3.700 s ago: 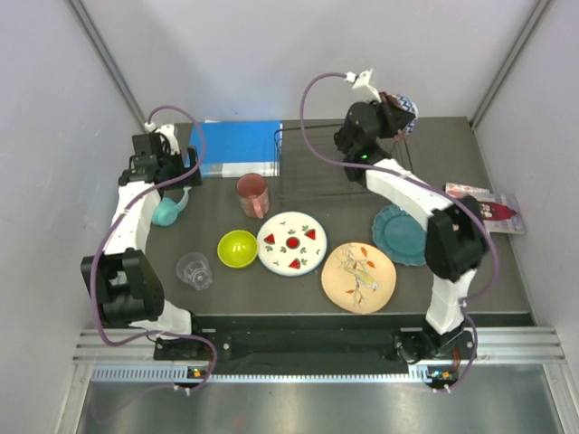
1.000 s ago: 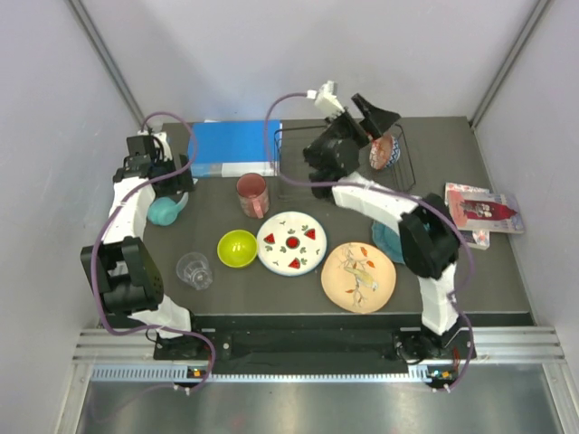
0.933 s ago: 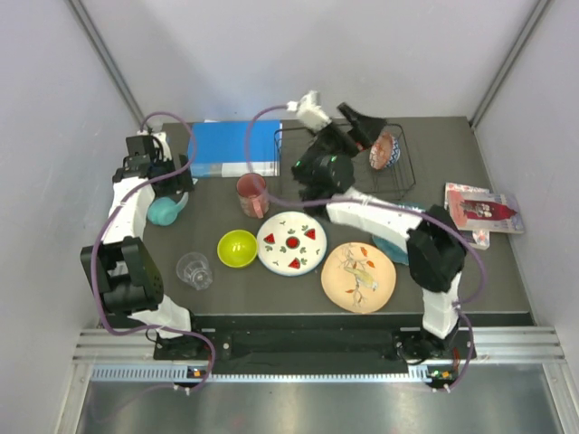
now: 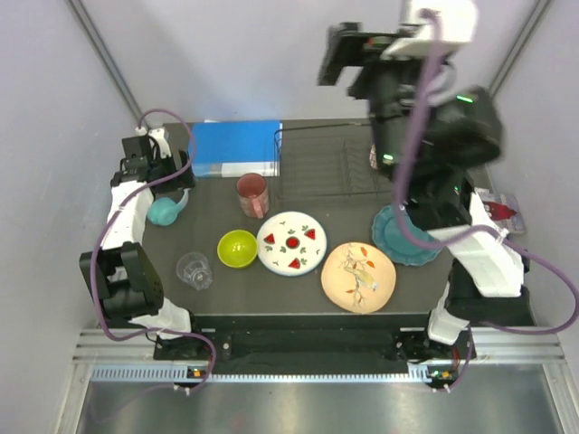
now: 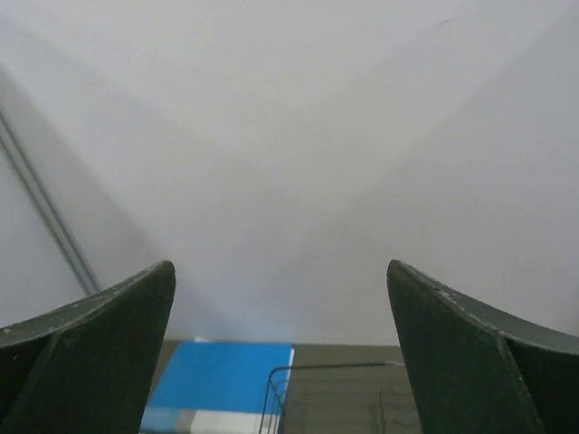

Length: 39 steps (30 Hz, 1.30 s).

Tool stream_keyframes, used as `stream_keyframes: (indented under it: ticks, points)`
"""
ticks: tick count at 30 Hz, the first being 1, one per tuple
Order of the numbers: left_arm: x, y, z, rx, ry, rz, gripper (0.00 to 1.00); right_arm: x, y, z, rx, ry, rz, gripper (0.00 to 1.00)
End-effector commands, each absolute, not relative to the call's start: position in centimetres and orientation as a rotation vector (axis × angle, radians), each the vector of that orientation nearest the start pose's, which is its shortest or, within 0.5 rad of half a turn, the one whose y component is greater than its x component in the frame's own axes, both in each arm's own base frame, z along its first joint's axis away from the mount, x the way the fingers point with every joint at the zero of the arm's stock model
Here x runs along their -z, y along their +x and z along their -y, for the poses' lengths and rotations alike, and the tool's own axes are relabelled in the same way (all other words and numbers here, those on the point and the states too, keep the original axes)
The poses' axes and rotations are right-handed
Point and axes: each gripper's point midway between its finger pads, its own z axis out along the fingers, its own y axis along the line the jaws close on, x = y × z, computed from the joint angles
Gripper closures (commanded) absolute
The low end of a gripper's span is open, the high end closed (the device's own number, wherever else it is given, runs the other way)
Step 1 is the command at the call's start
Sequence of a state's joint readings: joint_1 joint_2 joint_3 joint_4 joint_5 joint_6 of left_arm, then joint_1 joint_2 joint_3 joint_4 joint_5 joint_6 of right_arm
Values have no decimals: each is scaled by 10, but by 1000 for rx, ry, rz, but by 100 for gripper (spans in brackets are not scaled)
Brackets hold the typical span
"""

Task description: Load the mixed dishes into the dish rack

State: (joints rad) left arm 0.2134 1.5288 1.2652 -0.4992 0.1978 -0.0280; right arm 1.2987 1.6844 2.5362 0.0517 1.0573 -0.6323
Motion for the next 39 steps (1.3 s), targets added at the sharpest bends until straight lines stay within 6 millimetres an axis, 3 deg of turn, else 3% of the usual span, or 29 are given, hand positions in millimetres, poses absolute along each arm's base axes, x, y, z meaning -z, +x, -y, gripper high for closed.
stream_keyframes:
  ticks: [1, 2, 3, 4, 7, 10, 17, 28, 33, 39]
  points:
    - [-199, 412, -57, 109, -157, -2213, 1, -489, 275, -357, -358, -376, -1682, 0]
    - [-197, 410, -57, 107, -159, -2218, 1, -424, 276, -372, -277, -471, -1809, 0]
    - [-196, 409, -57, 108, -161, -2219, 1, -387, 268, -382, -265, -517, -1880, 0]
    - [-194, 408, -57, 111, -162, -2223, 1, -323, 264, -388, -185, -598, -1955, 0]
    - [-185, 405, -53, 139, -178, -2234, 1, -260, 251, -382, -146, -680, -2033, 0]
    - [-180, 406, -49, 166, -182, -2231, 1, -231, 247, -385, -141, -741, -2071, 0]
    - [-176, 409, -48, 186, -190, -2234, 1, -194, 244, -400, -158, -817, -2116, 0]
    - [-167, 407, -49, 176, -193, -2251, 1, -184, 256, -436, -495, -860, -2102, 0]
    - [-170, 409, -50, 171, -190, -2244, 1, -156, 261, -446, -490, -899, -2136, 3]
    - [-168, 408, -50, 167, -188, -2253, 1, -140, 260, -454, -492, -941, -2137, 4]
